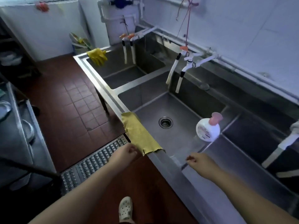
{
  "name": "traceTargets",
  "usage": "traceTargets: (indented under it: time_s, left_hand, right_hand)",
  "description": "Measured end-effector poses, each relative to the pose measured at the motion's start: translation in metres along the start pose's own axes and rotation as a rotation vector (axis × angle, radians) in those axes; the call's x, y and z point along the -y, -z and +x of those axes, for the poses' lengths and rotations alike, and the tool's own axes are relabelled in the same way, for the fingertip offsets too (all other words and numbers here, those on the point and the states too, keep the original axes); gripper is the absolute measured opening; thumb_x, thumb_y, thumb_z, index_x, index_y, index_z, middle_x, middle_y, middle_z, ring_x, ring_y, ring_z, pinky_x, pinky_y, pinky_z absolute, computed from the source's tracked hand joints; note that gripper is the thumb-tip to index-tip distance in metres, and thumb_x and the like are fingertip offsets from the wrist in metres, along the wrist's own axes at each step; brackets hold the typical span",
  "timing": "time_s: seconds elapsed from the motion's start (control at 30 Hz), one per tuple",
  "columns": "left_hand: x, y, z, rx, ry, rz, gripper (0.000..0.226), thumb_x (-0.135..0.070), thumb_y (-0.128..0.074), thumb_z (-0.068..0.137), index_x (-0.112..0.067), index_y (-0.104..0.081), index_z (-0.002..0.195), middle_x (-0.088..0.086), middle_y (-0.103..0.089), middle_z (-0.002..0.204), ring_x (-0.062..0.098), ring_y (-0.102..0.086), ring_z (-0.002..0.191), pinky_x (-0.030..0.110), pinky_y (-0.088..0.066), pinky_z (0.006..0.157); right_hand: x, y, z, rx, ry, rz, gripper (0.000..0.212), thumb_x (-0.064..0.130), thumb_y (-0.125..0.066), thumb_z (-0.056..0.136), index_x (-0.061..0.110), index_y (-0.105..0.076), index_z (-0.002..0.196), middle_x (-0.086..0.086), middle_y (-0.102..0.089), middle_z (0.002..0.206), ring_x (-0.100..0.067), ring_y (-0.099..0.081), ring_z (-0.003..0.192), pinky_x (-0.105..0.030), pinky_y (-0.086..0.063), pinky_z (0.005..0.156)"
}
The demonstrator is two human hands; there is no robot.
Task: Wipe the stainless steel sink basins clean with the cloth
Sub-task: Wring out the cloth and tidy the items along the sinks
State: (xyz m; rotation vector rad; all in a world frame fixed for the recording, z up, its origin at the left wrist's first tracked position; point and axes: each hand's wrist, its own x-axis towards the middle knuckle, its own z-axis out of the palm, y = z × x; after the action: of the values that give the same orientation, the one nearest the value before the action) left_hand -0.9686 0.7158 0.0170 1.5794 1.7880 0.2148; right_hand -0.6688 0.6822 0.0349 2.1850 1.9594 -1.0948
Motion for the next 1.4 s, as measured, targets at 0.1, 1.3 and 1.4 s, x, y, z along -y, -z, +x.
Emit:
traceTargets:
  time_s: [0.1,1.3,1.4]
  left_hand:
    - [0.019,0.015,0.05,0.044,0.1,-0.192,0.028,-0.023,-0.061,0.087,-0.015,-0.06,0.115,0.0,-0.063,0.099,0.017,-0.06,0.084,0.026,-0.044,0.066]
    - [0.072,0.085,0.11,-0.41,0.432,-0.658,0.007,-0.013,-0.063,0.088,-0.008,-0.06,0.091,0.007,-0.059,0.08,0.012,-0.049,0.063,0.026,-0.039,0.056]
    - [0.074,0.084,0.113,-0.4,0.408,-0.626,0.011,-0.014,-0.065,0.087,-0.008,-0.059,0.08,0.007,-0.059,0.073,0.014,-0.049,0.061,0.029,-0.039,0.058]
  right_hand:
    - [0.035,-0.009,0.027,-0.03,-0.066,0.041,0.021,0.023,-0.051,0.091,0.021,-0.068,0.104,0.004,-0.067,0.104,-0.015,-0.06,0.094,-0.028,-0.049,0.08]
    - [0.143,-0.05,0.238,0.009,-0.099,0.178,0.03,0.028,-0.046,0.097,0.017,-0.056,0.124,-0.002,-0.059,0.121,-0.018,-0.056,0.106,-0.028,-0.045,0.083]
    - [0.149,-0.058,0.25,0.027,-0.217,0.423,0.032,0.028,-0.053,0.095,0.014,-0.053,0.124,-0.001,-0.06,0.112,-0.017,-0.056,0.1,-0.026,-0.043,0.079]
